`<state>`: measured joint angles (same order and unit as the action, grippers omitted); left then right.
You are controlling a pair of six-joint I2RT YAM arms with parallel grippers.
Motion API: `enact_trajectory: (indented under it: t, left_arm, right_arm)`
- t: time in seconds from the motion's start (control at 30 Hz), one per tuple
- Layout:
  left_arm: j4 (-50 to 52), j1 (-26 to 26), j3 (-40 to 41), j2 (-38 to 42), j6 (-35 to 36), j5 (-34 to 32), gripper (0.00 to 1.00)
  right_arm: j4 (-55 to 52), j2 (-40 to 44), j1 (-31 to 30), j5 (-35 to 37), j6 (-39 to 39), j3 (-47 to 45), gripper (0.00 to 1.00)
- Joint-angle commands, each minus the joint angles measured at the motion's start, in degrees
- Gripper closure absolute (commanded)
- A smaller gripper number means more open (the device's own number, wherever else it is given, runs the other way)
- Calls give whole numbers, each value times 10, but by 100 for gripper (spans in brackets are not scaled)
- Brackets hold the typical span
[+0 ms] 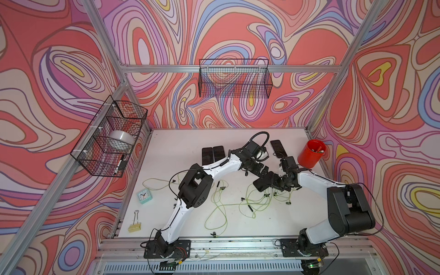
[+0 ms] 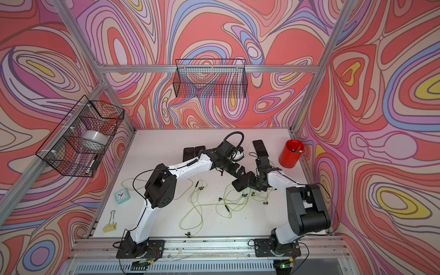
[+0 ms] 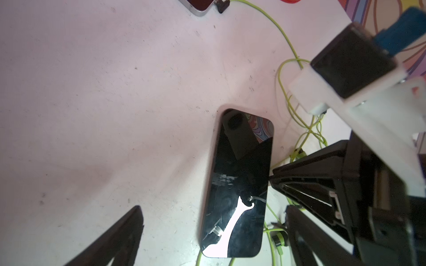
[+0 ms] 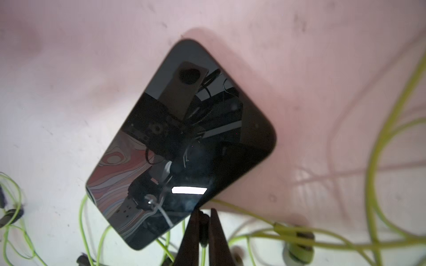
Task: Plug wired earphones into phones
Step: Adjust the phone at the center of the board, then move the phone to the center of the board.
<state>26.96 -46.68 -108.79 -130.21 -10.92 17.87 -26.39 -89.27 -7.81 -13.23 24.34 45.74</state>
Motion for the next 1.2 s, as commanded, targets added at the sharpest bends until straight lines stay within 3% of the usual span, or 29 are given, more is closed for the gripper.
enact_trajectory:
  t: [0.0, 0.1, 0.27, 0.47, 1.17]
  left_arm:
    - [-8, 1, -24, -23, 9, -12, 0]
    - [28, 0, -56, -47, 8, -43, 0]
    - [98, -10, -124, -92, 7, -125, 0]
    - [200, -28, -259, -169, -19, -210, 0]
    - [294, -73, -343, -246, -62, -237, 0]
  right_arm:
    - [90, -32, 2, -64, -9, 10, 100]
    - [90, -27, 2, -83, -10, 18, 100]
    - [-29, 32, 2, 18, -35, 35, 100]
    - [-73, 85, 8, 59, -27, 20, 100]
    - [-60, 119, 11, 68, -27, 16, 100]
